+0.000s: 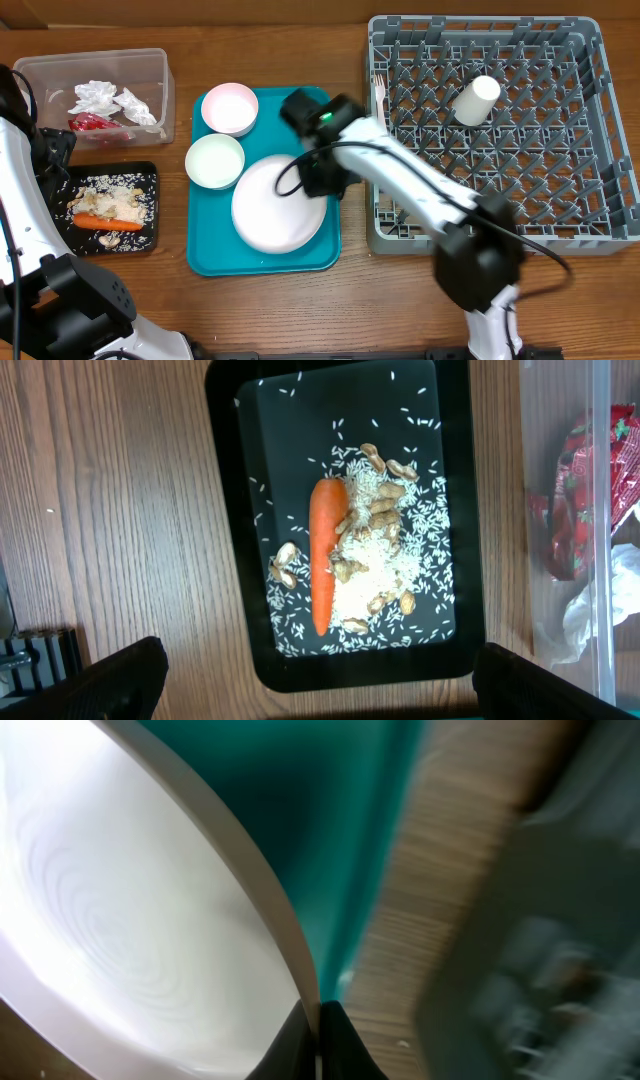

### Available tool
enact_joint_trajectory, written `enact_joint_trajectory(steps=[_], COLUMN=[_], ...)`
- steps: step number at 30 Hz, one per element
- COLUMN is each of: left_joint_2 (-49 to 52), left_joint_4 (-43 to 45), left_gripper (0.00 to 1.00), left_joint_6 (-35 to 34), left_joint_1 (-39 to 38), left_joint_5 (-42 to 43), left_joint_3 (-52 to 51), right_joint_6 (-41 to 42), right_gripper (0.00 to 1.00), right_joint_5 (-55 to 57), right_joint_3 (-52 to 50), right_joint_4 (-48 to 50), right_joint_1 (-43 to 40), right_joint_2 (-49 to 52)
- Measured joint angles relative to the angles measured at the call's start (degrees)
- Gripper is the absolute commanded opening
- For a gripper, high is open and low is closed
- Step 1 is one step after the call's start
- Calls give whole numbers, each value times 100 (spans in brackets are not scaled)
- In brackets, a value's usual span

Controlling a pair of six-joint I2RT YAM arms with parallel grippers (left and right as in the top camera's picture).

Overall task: Sort waste into correct bins and load items into the dishwasher rack
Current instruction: 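Lift the plate right and stand it upright at the rack's right side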

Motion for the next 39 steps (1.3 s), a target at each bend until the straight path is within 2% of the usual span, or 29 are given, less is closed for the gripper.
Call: enact_joint_trajectory(steps=[4,9,14,18,26,31,39], left_joint_2=[0,0,0,0,0,0,0], left_joint_4=[0,0,0,-2,0,0,0], left_gripper=[100,100,100,100,100,100,100], left_joint_6=[0,0,0,0,0,0,0], left_joint_1=[0,0,0,0,0,0,0], left_joint_5=[0,0,0,0,0,0,0], left_joint_3=[0,0,0,0,0,0,0], right_joint_6=[-2,-2,-4,-2,-190,-542,-737], right_gripper=[4,4,4,4,4,4,4], right_joint_5=[662,1517,2361,2900,4710,5209,5355], right_joint_3=[76,142,157,149,48,42,4], right_joint_4=[-177,-334,-138,457,1709,1873,1873], right_joint_1=[-579,-1829,-3051,-3709,-4216,-4269,-4266], right_joint_2=[-979,-2100,-2577,-2564,-2304,-1910,-1158])
